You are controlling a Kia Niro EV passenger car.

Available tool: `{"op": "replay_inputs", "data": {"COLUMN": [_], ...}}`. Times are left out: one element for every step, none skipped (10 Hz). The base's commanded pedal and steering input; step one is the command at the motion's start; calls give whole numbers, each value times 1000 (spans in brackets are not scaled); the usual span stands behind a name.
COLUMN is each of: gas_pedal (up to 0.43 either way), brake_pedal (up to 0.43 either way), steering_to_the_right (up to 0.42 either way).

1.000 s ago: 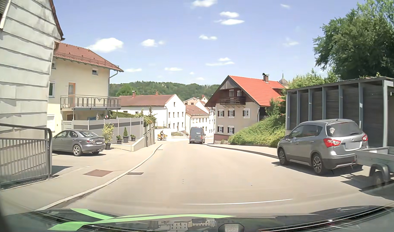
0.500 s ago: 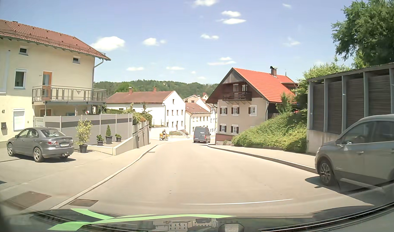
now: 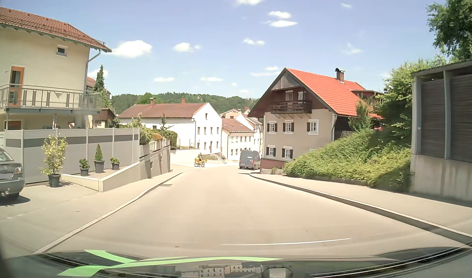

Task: Follow the waypoints while adhering to traffic rules and regulations

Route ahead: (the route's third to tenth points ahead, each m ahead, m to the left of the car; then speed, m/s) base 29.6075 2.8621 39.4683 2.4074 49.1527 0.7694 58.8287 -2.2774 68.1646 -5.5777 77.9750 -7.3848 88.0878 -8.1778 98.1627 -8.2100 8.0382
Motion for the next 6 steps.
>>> {"op": "replay_inputs", "data": {"gas_pedal": [0, 0, 0, 0, 0, 0], "brake_pedal": [0, 0, 0, 0, 0, 0], "steering_to_the_right": [-13, -14, -16, -19, -19, -21]}}
